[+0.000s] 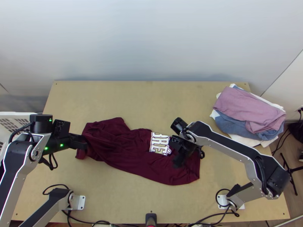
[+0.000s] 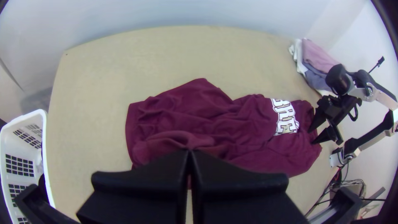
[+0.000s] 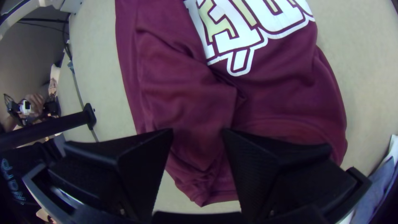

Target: Fold the t-shirt

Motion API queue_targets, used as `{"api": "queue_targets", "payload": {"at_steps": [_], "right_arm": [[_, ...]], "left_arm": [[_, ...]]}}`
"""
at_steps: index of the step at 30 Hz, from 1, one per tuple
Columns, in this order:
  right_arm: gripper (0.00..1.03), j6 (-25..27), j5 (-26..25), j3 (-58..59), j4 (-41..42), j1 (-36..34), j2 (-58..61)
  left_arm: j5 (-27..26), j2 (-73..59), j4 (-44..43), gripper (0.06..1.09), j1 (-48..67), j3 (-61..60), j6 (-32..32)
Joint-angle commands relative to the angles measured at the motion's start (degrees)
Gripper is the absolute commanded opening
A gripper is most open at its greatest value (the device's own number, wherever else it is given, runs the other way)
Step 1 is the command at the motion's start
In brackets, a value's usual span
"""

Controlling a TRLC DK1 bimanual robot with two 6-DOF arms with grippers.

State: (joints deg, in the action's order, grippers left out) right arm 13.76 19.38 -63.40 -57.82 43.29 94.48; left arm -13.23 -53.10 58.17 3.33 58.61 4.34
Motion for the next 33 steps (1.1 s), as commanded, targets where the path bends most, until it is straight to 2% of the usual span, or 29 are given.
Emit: {"api": "queue_targets", "payload": {"at_steps": [1,8,10,13,14,19,24,27,33], "right_arm": [[0.56,-0.14,0.14,1.61,2.36,0.04,0.80],[0.45,-0.14,0.14,2.84,3.42,-0.05,0.80],[0.35,-0.14,0.14,3.10,3.77,-0.05,0.36],[0.14,-0.14,0.14,3.10,4.21,-0.05,-0.79],[0.03,0.13,0.31,3.19,4.30,-0.05,-1.05],[0.03,-0.31,0.66,2.66,1.84,-1.10,-5.27],[0.03,-0.93,0.66,-3.84,-6.60,-2.42,-14.50],[0.03,-2.95,0.84,-10.17,-10.82,-5.49,-20.03],[0.03,-8.92,0.31,-27.13,-10.47,-9.71,-27.86]], "left_arm": [[0.05,0.45,0.28,0.10,-0.43,0.01,0.06],[0.05,0.81,0.36,0.10,-0.61,-0.34,0.06],[0.05,0.89,0.36,0.10,-0.61,-0.34,0.06],[-0.04,0.98,0.36,0.10,-0.61,-0.60,0.06],[-0.04,1.07,0.36,0.10,-0.61,-0.78,0.06],[0.05,1.42,0.36,0.10,-0.78,-0.95,0.06],[-0.12,0.28,2.12,0.10,-3.68,4.32,0.76],[-0.65,-2.09,7.39,0.10,-4.21,12.41,1.64],[-1.71,-5.08,17.94,0.10,-9.13,30.34,5.94]]}}
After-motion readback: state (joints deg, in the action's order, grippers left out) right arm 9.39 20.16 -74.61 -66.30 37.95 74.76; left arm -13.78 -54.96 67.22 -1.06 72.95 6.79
